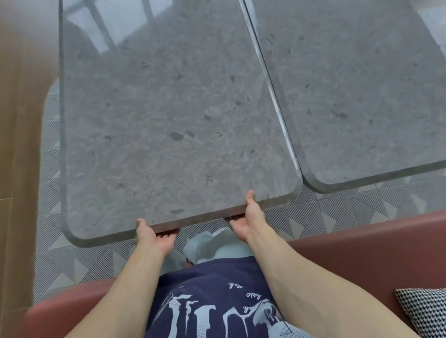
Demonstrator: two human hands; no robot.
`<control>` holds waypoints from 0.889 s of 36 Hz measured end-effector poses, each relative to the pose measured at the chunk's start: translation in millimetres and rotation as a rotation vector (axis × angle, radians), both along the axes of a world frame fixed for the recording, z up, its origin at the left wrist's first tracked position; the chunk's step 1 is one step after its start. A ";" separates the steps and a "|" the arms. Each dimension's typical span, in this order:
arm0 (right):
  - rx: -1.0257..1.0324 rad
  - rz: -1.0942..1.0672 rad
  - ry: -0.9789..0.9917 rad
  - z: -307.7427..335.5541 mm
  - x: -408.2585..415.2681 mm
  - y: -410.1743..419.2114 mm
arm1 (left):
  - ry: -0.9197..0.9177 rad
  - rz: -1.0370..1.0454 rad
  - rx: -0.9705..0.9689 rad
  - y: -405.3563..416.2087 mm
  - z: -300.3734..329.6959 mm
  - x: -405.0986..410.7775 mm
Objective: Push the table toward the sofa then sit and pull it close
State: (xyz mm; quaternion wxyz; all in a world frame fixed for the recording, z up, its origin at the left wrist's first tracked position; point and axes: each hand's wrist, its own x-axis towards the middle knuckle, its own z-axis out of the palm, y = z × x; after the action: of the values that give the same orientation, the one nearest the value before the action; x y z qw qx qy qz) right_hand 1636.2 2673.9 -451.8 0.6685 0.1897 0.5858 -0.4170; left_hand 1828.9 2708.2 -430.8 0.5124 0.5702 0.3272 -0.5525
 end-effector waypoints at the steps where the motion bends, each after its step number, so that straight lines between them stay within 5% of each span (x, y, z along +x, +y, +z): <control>1: 0.009 0.001 0.021 0.8 1.2 -1.3 | -0.021 -0.050 0.036 -2.0 2.7 3.2; 10: 0.079 0.041 0.164 5.7 7.4 -13.9 | -0.076 -0.531 0.280 -12.3 26.2 47.8; 15: 0.092 0.145 0.124 6.8 5.6 -17.5 | -0.433 -0.927 0.337 -29.5 24.9 65.4; 26: 0.276 1.422 0.617 53.9 -25.4 -75.5 | -0.719 -1.221 -0.195 -171.0 60.8 78.9; 29: 0.215 1.601 0.830 56.7 9.0 -87.4 | -0.758 -1.378 -0.249 -181.3 58.9 94.4; 32: 0.095 1.504 0.996 52.3 56.2 -99.2 | -0.779 -1.526 -0.239 -182.7 51.6 121.1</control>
State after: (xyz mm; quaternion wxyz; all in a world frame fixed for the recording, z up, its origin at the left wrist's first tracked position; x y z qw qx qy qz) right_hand 1692.5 2574.6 -399.5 0.4252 -0.4185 0.7934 0.1210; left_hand 1950.0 2525.5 -379.1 0.1336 0.7251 -0.4043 -0.5412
